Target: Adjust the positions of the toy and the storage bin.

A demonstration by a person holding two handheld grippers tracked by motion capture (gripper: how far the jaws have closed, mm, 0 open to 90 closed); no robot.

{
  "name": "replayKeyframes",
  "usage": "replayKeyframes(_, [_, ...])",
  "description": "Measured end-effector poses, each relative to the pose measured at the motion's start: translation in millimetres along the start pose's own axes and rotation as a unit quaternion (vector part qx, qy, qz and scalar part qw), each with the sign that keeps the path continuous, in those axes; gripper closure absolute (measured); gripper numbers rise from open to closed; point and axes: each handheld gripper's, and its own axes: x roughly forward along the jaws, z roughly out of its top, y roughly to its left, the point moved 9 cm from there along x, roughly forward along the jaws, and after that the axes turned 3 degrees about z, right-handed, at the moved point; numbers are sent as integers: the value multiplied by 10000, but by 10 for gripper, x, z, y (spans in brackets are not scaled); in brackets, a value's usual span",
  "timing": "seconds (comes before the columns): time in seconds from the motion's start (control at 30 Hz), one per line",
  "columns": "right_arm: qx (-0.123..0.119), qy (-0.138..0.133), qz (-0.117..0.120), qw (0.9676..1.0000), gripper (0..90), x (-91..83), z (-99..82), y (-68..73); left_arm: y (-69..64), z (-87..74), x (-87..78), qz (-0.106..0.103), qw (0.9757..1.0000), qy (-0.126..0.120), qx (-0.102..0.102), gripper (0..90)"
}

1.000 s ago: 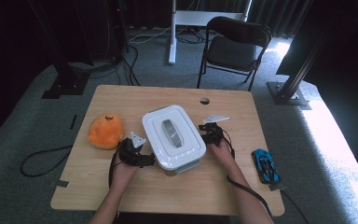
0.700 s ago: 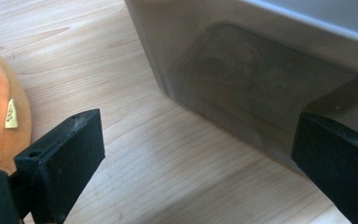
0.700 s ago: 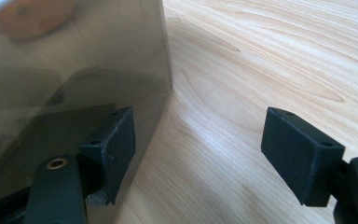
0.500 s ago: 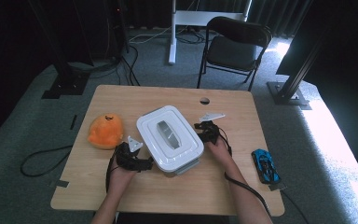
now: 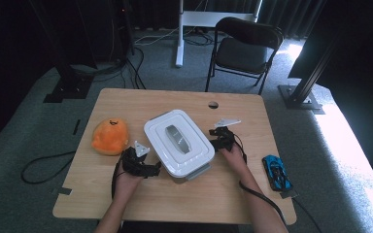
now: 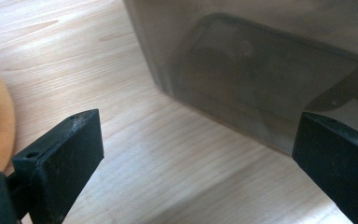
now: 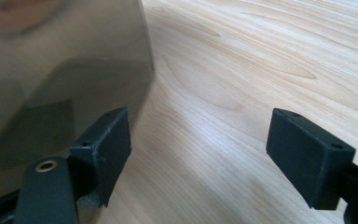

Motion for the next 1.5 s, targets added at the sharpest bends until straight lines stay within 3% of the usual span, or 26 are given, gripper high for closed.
replayKeyframes(0.23, [29,169,-105,9998,211,89,33,-109,190,8,66,163,9997,53,-172,24])
replayKeyframes(0.4, [70,265,-196,9994,211,146,86,-200,201,32,122,115,9997,27,-231,24])
replayKeyframes(0.6, [120,233,-10,9997,211,245,178,-167,152,57,128,64,9998,-16,-198,25])
replayKeyframes(0.73, [-44,330,178,9993,226,301,207,-57,108,64,115,35,9999,-2,-159,25])
replayKeyframes(0.83, [45,299,315,9990,230,266,186,-46,47,74,113,-60,9999,-18,-146,25])
replayKeyframes(1.17, [-72,260,346,9990,246,39,117,-90,-211,121,73,-146,9999,-7,72,24])
replayKeyframes(1.5, [-180,264,572,9979,257,22,83,1,-346,45,-84,-190,9996,25,230,24])
